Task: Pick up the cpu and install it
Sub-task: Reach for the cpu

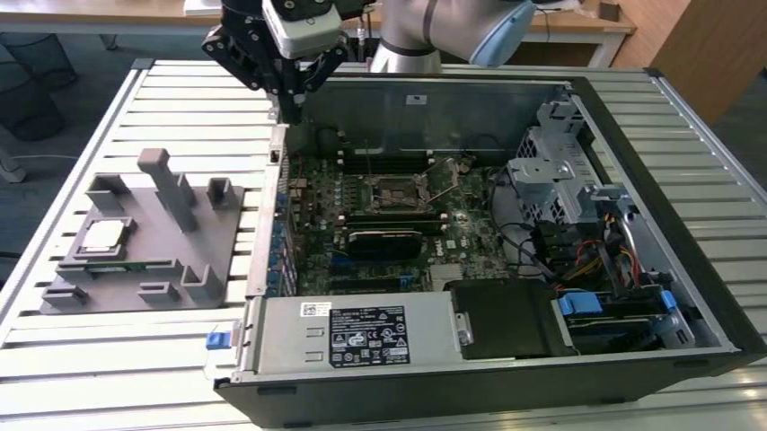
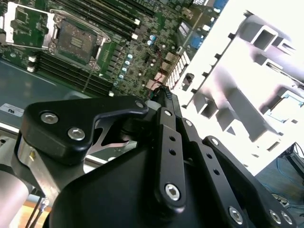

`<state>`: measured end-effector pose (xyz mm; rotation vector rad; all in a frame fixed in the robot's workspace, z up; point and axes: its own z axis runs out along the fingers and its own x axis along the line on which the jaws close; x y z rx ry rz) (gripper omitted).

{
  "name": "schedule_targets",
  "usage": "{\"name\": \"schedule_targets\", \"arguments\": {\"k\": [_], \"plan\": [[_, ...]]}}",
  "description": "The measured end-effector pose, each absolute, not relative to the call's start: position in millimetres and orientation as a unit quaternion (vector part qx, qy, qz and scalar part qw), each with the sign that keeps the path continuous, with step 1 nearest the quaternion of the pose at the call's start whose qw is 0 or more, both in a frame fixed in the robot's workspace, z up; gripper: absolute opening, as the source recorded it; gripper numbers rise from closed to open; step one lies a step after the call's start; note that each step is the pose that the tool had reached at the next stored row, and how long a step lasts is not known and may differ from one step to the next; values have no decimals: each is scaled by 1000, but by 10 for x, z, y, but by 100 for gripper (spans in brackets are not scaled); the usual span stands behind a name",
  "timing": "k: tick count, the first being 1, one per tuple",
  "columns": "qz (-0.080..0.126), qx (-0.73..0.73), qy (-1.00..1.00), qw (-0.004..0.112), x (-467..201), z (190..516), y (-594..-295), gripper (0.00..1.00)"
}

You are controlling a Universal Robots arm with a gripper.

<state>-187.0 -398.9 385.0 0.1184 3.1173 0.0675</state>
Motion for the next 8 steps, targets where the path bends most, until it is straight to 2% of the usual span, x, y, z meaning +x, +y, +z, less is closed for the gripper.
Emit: {"name": "schedule_targets", "arguments": {"k": [8], "plan": [[22,38,999,10,-2137,3831,-3989,11]]}}
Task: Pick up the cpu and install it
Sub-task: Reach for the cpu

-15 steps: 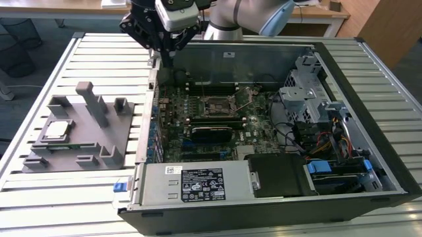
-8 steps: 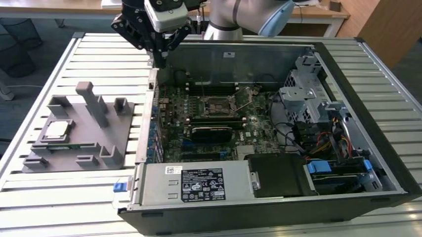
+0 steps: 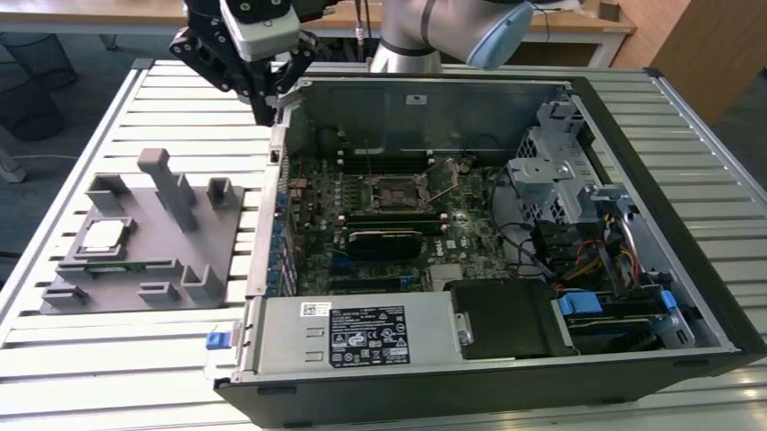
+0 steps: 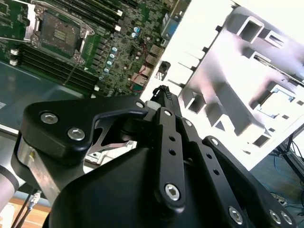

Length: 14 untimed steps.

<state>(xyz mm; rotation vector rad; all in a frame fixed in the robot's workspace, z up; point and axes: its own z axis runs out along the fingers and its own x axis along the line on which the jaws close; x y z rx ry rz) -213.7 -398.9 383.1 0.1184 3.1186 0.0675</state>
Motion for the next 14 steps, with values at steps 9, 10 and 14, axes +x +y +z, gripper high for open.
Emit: {"name": "schedule_targets", "arguments": {"k": [9,10,14], "plan": [[22,38,999,9,-2281,3817,-3989,11],[22,38,999,9,-2295,3815,-3989,11],[22,38,999,8,-2352,3808,-3990,11]]}}
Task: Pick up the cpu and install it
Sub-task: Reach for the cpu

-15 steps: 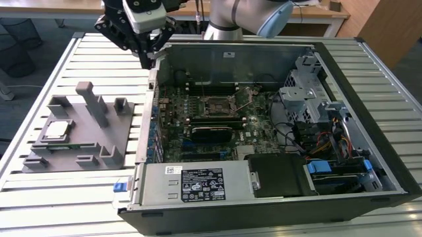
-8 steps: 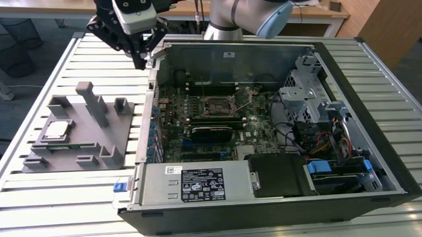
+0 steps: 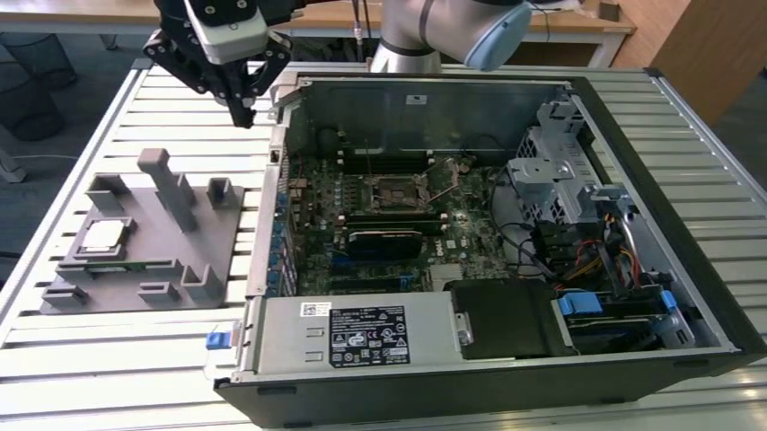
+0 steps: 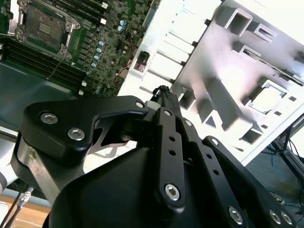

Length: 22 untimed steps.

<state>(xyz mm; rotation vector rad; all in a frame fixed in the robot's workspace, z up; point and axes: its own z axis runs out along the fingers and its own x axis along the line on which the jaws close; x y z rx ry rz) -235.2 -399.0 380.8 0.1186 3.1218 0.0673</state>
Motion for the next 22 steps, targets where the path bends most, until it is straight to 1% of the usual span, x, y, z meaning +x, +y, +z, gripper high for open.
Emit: {"name": "schedule_targets", "arguments": {"k": [22], "plan": [[21,38,999,5,-2614,3760,-3989,11]]}}
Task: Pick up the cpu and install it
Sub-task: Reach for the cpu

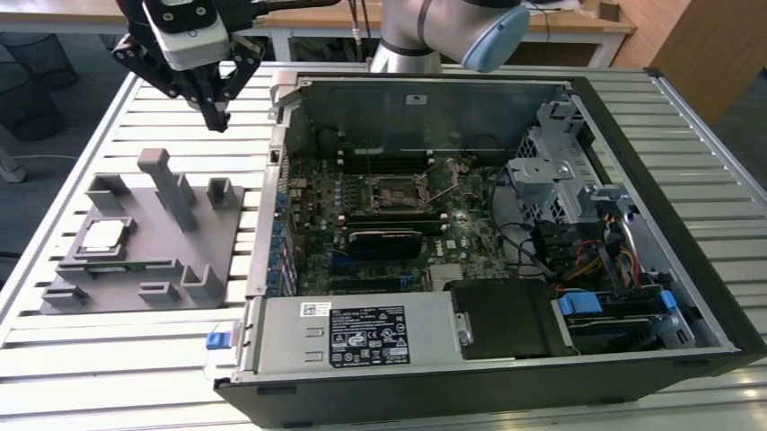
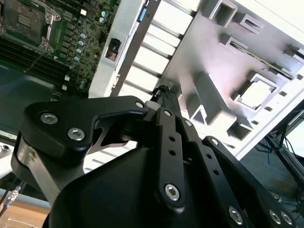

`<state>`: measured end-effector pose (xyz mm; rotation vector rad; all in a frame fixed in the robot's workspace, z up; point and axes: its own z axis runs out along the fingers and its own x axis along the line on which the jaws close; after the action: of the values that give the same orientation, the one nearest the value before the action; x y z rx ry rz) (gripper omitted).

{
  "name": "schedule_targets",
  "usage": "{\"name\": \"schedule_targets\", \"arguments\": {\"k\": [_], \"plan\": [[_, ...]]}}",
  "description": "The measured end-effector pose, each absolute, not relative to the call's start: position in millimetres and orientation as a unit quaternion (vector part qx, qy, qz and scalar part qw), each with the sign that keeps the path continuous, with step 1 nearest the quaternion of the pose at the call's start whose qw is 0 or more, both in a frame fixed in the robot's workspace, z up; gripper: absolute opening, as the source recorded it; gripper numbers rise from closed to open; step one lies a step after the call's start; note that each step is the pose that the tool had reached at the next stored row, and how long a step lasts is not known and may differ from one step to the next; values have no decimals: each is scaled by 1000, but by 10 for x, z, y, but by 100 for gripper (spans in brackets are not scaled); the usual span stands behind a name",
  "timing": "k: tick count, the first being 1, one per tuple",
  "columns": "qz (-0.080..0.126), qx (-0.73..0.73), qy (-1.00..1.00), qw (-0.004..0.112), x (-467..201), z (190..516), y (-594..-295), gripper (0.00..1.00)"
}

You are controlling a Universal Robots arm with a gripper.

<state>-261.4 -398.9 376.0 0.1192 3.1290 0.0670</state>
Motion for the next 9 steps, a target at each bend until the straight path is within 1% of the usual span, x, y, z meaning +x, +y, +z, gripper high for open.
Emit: {"name": "schedule_targets", "arguments": {"k": [9], "plan": [[21,38,999,4,-2777,3740,-3989,11]]}}
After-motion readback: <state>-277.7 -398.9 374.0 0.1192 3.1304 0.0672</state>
